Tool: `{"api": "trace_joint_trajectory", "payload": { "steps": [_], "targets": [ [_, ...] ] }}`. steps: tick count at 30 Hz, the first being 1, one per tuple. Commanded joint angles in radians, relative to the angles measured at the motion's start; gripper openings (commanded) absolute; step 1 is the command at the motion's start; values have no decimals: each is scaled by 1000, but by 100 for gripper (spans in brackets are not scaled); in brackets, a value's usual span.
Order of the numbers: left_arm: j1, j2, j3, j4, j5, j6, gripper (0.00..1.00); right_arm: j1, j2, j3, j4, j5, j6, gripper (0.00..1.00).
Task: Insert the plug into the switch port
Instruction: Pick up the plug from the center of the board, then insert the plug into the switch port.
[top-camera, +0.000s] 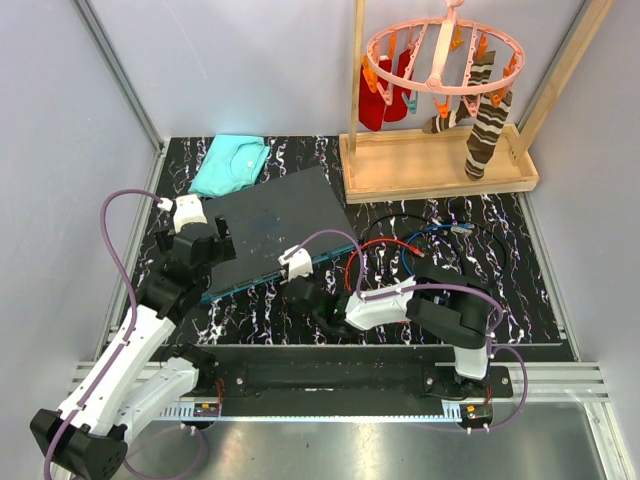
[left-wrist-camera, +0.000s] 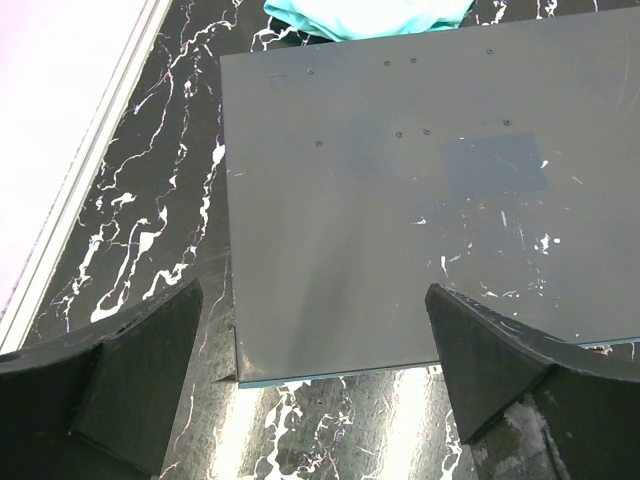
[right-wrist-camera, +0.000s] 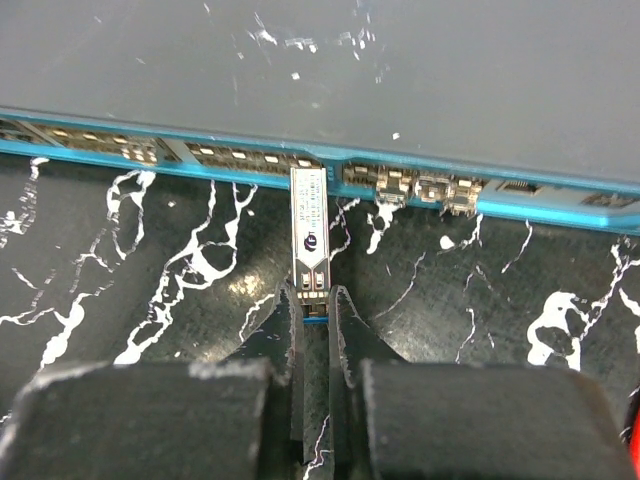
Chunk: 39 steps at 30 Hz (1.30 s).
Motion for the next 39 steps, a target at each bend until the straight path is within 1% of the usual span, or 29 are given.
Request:
{"api": "trace_joint_trajectory", "payload": {
  "steps": [1, 8, 22, 39],
  "targets": [
    [-10, -13, -6, 44, -51, 8, 99, 6, 21, 57, -72, 63, 67, 0],
    [-17, -16, -8, 45, -47, 11, 99, 4, 32, 91, -143, 91, 88, 0],
    [-32, -18, -11, 48, -53, 16, 99, -2, 58, 146, -203, 154, 99, 0],
    [-47, -20, -14, 53, -59, 22, 99, -8, 49, 178, -203, 158, 55, 0]
  ]
}}
